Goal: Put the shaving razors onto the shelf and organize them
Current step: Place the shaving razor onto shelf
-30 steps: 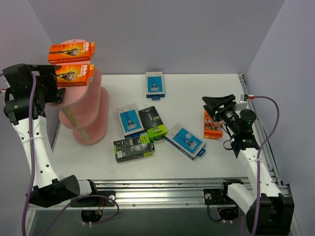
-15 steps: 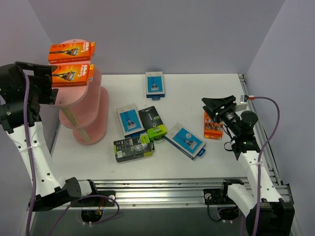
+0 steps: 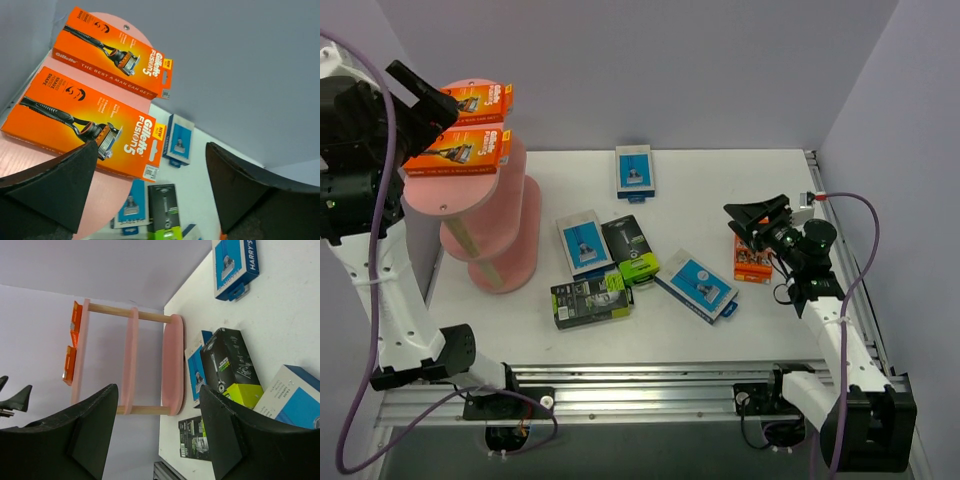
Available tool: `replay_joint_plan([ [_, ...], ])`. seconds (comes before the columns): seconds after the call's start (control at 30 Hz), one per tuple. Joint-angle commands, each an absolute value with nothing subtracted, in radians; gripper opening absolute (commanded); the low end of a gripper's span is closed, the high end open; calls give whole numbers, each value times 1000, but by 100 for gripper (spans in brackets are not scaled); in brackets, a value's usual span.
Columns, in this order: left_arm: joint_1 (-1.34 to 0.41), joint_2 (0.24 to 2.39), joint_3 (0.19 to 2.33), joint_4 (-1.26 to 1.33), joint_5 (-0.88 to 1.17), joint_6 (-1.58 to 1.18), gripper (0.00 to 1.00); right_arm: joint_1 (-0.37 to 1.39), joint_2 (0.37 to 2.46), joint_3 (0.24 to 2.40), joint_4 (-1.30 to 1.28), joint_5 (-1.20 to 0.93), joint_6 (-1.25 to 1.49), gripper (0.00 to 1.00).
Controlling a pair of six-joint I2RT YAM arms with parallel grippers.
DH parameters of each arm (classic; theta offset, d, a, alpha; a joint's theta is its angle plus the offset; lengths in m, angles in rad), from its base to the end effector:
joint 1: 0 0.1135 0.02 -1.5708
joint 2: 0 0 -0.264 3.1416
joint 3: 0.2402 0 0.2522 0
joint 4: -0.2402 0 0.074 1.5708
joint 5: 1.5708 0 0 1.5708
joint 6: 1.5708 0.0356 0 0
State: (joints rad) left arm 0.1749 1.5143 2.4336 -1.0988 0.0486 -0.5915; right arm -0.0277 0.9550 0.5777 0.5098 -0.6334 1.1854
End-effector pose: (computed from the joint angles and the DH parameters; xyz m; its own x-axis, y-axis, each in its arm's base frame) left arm 0.2108 0.0355 0.5887 -0.0753 -0.5789 -0.8119 -0.2032 0.8061 -0.5558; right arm 0.2196 0.0150 0.3081 -0.4731 0.7603 -0.4451 -0.3345 0.3124 0.8891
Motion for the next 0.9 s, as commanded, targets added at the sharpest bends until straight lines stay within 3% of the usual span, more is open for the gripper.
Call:
replay_joint_plan([
  [0.0, 118, 1554, 2447, -1166, -44, -410, 93, -37, 980, 638, 508, -672, 1114, 62],
  [0.1, 97, 1539, 2401, -1172, -78, -387, 86, -43, 997, 646, 491, -673, 1079, 62],
  [0.23, 83, 1474, 2264, -1151, -135, -357, 64, -49, 1032, 641, 488, -681, 1058, 62],
  [0.43, 84, 1393, 2096, -1103, -153, -350, 40, -51, 1066, 638, 500, -693, 1046, 62],
  [0.5, 84, 1379, 2054, -1095, -155, -362, 28, -52, 1071, 638, 495, -696, 1040, 62],
  [0.57, 86, 1365, 2025, -1080, -179, -367, 22, -52, 1071, 637, 492, -698, 1035, 62],
  [0.73, 106, 1345, 1944, -1040, -181, -356, 18, -55, 1062, 626, 483, -696, 1026, 63],
  [0.8, 112, 1339, 1925, -1013, -166, -339, 7, -57, 1063, 621, 485, -698, 1025, 63],
  [0.87, 120, 1339, 1898, -994, -158, -330, 3, -58, 1065, 617, 491, -699, 1026, 63],
])
